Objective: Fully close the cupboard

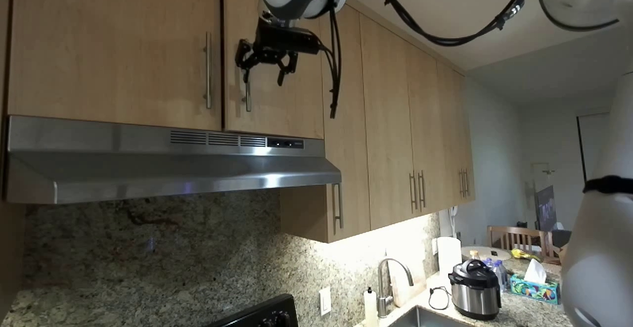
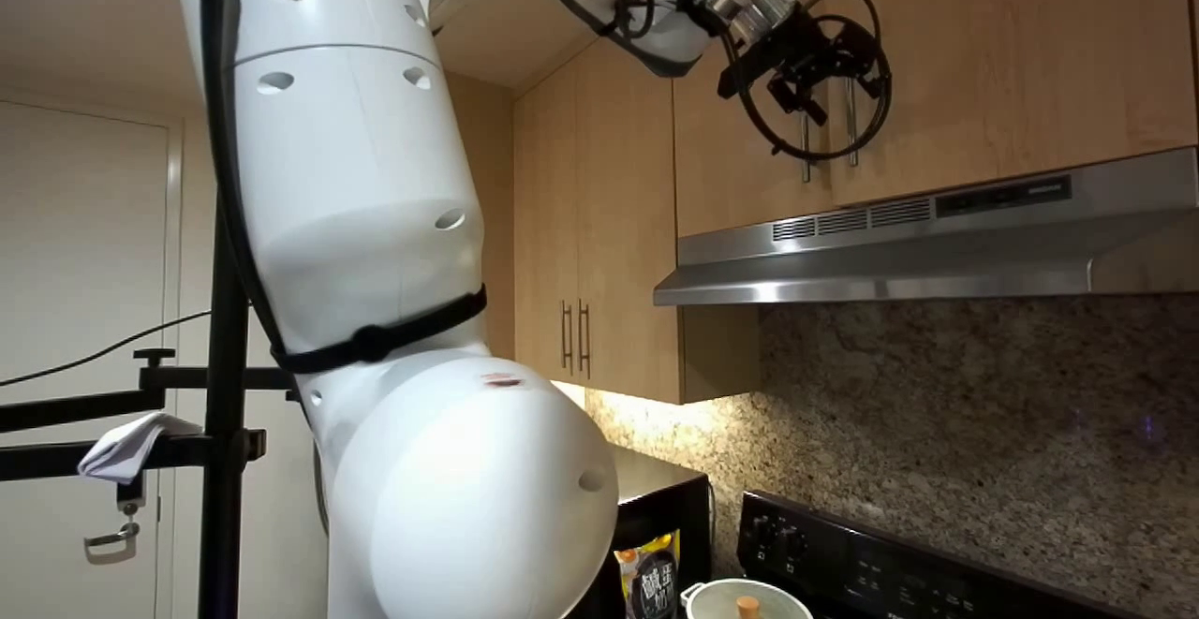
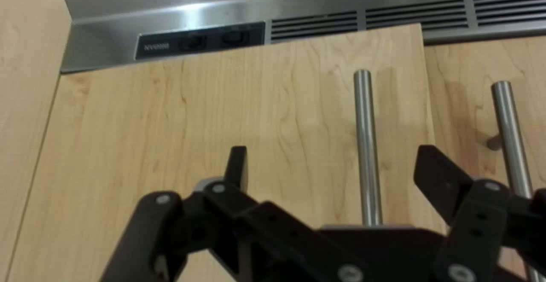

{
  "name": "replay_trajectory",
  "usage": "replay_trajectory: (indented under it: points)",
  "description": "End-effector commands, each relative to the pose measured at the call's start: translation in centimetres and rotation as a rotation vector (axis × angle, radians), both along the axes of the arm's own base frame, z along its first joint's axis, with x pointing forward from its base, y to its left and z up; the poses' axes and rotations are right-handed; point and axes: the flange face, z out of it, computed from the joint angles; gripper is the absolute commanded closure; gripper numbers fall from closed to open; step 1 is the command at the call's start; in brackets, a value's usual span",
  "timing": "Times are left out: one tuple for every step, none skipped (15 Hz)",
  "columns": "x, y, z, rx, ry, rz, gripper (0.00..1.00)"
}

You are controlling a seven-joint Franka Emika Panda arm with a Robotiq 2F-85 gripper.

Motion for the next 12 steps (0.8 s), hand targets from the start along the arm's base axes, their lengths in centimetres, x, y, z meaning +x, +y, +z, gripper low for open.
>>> replay_trajectory:
  points:
    - [-2.4,-1.7,-1.6,0.071,0.068,-0.050,0.00]
    - [-2.7,-2.1,-2.0,0.081,0.089,-0.051,0.00]
    - [-2.9,-2.5,-2.4,0.092,0.114,-0.055,0.00]
    - [-3.2,-2.9,-3.0,0.104,0.149,-0.056,0.00]
    - [-3.4,-3.3,-3.5,0.115,0.185,-0.055,0.00]
    - [-3.7,-3.8,-4.1,0.127,0.217,-0.061,0.00]
    - [-4.1,-4.3,-4.6,0.134,0.246,-0.066,0.00]
    - [-4.6,-4.6,-5.0,0.139,0.274,-0.065,0.00]
    - [-5.3,-5.1,-5.3,0.136,0.303,-0.066,0.00]
    - [-6.0,-5.5,-5.5,0.129,0.326,-0.056,0.00]
    - [-7.1,-5.9,-5.6,0.120,0.343,-0.039,0.00]
    - [-8.4,-6.3,-5.6,0.101,0.354,-0.022,0.00]
